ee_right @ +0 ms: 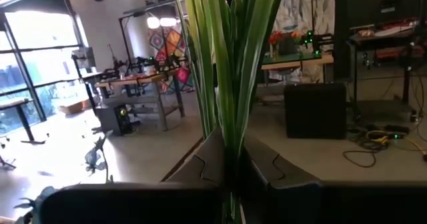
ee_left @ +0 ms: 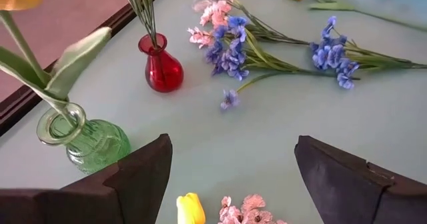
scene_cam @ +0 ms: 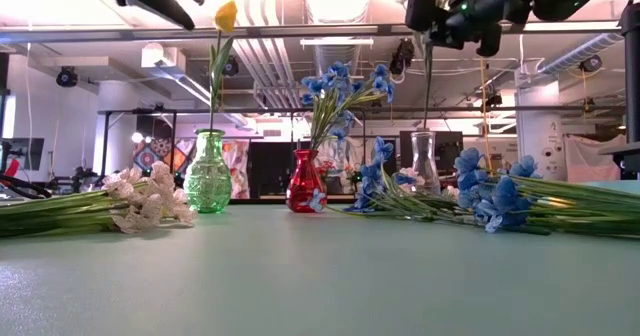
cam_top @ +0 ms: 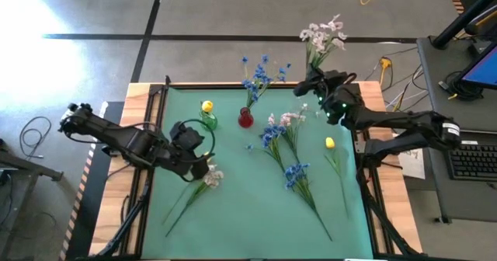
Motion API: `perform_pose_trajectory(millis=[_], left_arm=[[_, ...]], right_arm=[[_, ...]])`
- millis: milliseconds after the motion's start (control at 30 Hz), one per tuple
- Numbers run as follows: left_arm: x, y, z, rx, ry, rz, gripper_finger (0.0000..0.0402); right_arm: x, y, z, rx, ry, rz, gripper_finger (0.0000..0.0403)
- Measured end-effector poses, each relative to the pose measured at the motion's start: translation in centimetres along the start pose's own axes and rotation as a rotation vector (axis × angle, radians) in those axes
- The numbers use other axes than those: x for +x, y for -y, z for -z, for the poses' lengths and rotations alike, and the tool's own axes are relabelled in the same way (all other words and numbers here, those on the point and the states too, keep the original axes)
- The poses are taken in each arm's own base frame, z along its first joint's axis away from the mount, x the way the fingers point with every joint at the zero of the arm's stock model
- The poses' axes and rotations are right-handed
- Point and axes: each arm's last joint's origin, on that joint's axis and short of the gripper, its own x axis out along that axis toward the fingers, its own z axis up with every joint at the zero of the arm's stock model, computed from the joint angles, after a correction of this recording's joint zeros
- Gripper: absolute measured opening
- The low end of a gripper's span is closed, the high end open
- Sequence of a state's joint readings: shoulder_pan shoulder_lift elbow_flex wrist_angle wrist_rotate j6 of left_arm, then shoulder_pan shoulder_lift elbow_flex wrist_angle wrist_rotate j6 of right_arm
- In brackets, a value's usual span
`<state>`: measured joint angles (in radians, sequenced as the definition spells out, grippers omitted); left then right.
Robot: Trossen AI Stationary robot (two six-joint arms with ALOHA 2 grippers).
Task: Sort flowers into vase by color
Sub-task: Put the bottom right white flower into the transparent vase
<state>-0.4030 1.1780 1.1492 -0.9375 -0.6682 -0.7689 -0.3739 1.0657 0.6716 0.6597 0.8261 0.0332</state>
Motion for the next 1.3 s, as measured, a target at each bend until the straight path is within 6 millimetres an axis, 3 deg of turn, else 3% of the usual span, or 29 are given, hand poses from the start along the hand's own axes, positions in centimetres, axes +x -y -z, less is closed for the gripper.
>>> perform_pose_trajectory(millis=[400, 1133, 1300], left_arm=[[-0.2, -0.3, 0.1, 0.011, -0.008, -0.011, 0.0299], [-0.1, -0.3, 0.1, 0.022, -0.01, -0.018, 0.0299], [-0.1, -0.3, 0.1, 0.021, -0.01, -0.018, 0.0299]], right_arm=[[1.1, -0.6, 2.2, -0.031, -0.049, 0.019, 0.0018], [1.5, -1.0, 3.8, -0.07, -0.092, 0.029, 0.0018], [1.5, -1.0, 3.9, -0.082, -0.103, 0.03, 0.0037]])
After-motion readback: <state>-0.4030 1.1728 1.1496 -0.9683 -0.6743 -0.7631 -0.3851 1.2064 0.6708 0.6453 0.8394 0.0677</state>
